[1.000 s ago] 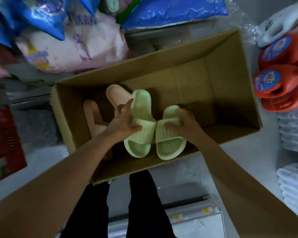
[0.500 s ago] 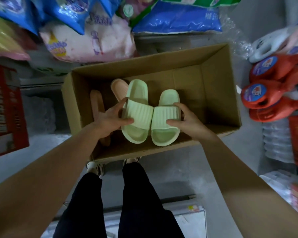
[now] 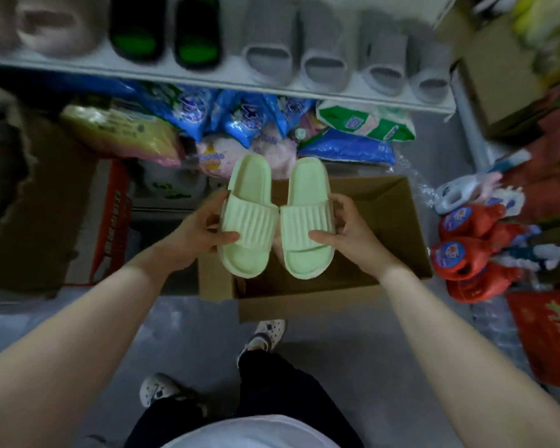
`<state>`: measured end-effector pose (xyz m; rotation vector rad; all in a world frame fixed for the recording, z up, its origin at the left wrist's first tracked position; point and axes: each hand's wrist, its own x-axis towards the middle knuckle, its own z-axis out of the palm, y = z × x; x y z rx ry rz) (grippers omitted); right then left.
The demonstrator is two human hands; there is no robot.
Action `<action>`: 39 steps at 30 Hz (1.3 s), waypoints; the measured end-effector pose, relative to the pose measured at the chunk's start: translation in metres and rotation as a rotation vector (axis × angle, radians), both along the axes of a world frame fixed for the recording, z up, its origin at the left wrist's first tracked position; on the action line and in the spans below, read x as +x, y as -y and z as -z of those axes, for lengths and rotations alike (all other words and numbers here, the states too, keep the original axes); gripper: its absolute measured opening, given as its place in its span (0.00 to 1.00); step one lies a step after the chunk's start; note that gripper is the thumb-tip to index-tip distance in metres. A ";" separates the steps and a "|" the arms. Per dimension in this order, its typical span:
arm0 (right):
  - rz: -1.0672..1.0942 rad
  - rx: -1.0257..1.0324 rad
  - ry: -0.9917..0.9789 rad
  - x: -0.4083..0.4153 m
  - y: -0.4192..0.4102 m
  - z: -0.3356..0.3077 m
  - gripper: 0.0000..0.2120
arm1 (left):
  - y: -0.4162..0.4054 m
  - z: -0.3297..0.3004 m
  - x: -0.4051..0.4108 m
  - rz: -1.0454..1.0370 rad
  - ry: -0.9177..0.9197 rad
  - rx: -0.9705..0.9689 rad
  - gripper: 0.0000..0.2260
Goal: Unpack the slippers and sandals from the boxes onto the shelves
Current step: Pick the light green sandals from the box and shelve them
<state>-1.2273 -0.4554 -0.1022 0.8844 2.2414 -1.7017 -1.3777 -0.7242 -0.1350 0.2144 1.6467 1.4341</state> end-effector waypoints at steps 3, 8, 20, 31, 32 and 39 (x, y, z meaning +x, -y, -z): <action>-0.069 0.060 -0.061 -0.026 0.055 -0.033 0.40 | 0.065 -0.031 -0.010 -0.073 -0.036 0.039 0.38; -0.168 0.142 -0.186 -0.074 0.164 -0.080 0.40 | 0.187 -0.088 -0.025 -0.192 -0.197 0.037 0.37; -0.502 0.149 -0.449 -0.210 0.430 -0.162 0.38 | 0.467 -0.168 -0.058 -0.589 -0.359 0.041 0.37; -0.751 0.129 -0.541 -0.366 0.623 -0.169 0.38 | 0.647 -0.179 -0.121 -0.952 -0.354 0.073 0.37; -0.774 0.118 -0.536 -0.383 0.642 -0.168 0.39 | 0.664 -0.181 -0.129 -0.979 -0.356 0.068 0.37; -0.943 0.082 -0.523 -0.476 0.773 -0.168 0.41 | 0.771 -0.184 -0.179 -1.129 -0.335 0.044 0.37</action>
